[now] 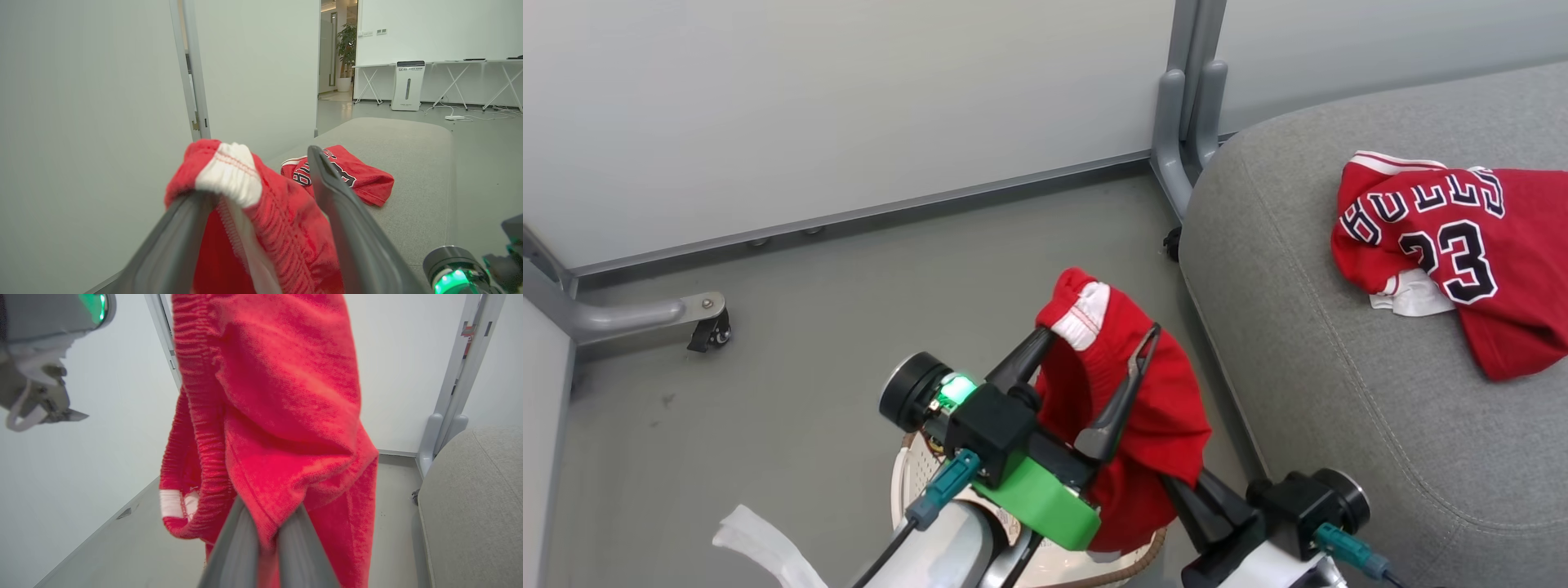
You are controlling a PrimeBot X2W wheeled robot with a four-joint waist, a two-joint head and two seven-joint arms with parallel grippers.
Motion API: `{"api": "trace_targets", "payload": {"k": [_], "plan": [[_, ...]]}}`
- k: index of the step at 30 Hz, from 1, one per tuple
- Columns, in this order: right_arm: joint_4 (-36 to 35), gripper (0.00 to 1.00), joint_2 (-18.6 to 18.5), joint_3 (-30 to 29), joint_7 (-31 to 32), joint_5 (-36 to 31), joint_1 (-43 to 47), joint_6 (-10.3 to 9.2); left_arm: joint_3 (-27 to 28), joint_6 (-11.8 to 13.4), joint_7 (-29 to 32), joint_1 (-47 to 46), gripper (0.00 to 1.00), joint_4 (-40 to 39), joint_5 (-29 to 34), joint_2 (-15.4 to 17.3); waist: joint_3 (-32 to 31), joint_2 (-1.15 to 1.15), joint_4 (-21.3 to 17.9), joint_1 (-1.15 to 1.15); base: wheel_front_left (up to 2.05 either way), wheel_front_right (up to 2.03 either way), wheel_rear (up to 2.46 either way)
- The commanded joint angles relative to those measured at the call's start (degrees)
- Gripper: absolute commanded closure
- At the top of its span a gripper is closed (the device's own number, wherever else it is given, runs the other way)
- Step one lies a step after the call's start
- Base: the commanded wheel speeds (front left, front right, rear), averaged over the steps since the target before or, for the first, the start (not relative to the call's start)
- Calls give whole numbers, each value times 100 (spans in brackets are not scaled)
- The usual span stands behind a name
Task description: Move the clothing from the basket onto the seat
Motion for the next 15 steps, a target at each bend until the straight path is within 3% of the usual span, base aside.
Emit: {"api": "trace_targets", "payload": {"k": [1,15], "plan": [[-71,100,10,-81,0,32,-35,-6,41,34,-27,91,0,55,-15,66,10,13,-24,0,0,0,0],[-946,100,182,-721,0,58,-199,-6,62,70,-244,387,0,696,-152,192,111,13,-212,0,0,0,0]]}}
